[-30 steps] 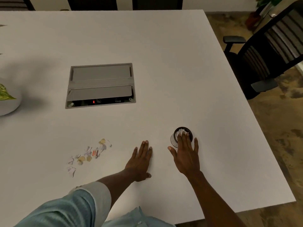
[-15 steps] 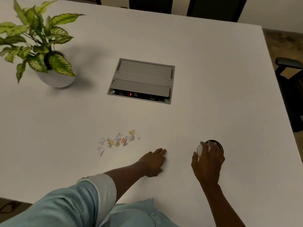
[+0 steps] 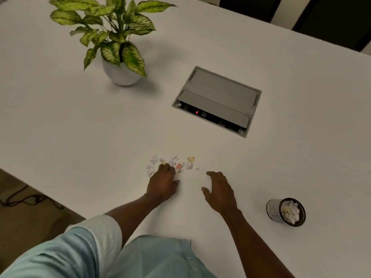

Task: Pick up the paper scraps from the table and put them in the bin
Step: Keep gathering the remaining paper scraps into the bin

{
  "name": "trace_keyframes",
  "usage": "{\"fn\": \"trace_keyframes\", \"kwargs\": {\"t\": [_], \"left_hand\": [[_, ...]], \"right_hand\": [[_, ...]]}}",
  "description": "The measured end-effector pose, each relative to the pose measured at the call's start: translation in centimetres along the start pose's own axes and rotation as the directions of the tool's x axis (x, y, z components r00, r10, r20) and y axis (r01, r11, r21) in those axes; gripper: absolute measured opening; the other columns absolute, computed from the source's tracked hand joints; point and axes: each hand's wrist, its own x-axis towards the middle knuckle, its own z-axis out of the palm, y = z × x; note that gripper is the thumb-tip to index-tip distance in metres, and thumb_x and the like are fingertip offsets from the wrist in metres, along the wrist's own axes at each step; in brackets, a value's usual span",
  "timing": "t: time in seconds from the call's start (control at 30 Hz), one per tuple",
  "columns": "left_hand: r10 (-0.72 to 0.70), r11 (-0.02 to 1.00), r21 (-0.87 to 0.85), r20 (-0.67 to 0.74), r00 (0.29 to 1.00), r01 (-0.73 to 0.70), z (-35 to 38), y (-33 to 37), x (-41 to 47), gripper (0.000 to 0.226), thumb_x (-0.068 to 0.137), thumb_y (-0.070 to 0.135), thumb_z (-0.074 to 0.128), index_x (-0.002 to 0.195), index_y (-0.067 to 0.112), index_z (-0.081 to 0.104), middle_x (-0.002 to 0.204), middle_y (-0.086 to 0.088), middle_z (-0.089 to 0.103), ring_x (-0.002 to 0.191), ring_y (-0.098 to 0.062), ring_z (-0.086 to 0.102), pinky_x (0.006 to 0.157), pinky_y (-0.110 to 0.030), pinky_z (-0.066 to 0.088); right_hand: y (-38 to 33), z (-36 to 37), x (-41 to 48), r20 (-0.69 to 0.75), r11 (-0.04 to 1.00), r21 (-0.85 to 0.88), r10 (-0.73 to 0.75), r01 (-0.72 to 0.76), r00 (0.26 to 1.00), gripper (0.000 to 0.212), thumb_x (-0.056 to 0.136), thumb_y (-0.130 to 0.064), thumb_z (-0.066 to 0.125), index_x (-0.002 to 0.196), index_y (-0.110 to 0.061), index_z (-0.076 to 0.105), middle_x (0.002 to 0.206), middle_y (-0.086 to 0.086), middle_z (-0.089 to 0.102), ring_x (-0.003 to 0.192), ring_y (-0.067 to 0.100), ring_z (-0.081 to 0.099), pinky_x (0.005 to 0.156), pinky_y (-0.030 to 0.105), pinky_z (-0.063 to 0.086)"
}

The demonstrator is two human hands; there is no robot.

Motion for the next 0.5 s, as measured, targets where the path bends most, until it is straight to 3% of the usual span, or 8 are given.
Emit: {"fn": "trace_keyframes", "kwargs": {"t": [0.13,0.3,0.5], "left_hand": [[-0.126,0.992,-0.034,-0.039,0.991,0.125,-0.7,-2.1,1.0,0.066,0.089,0.041,0.076,0.139,0.01,0.046,0.138,-0.007,0.046,0.132,-0.029,0.045,0.085,-0.045,0.059],[-0.088,0.996,-0.041,-0.094,0.992,0.084,-0.7,-2.1,2.2,0.072,0.08,0.038,0.085,0.134,0.011,0.046,0.134,-0.007,0.044,0.124,-0.028,0.05,0.078,-0.042,0.059],[-0.017,0.998,-0.06,-0.043,0.999,0.014,-0.3,-0.4,4.5,0.095,0.076,0.047,0.089,0.145,0.009,0.036,0.153,-0.016,0.033,0.137,-0.034,0.039,0.099,-0.047,0.055]], "right_hand": [[-1.7,1.0,3.0,0.093,0.998,-0.06,-0.005,0.011,0.996,0.065,0.091,-0.036,0.069,0.146,-0.024,0.036,0.14,0.003,0.044,0.133,0.024,0.045,0.099,0.043,0.05],[-2.6,2.0,6.1,0.13,0.989,-0.138,-0.037,0.055,0.991,0.079,0.089,-0.036,0.073,0.153,-0.025,0.027,0.148,0.005,0.035,0.139,0.025,0.038,0.096,0.044,0.053],[-3.7,2.4,8.9,0.153,0.965,-0.211,-0.124,0.155,0.981,0.085,0.09,-0.033,0.073,0.159,-0.033,0.022,0.154,0.004,0.028,0.139,0.024,0.034,0.095,0.042,0.055]]}}
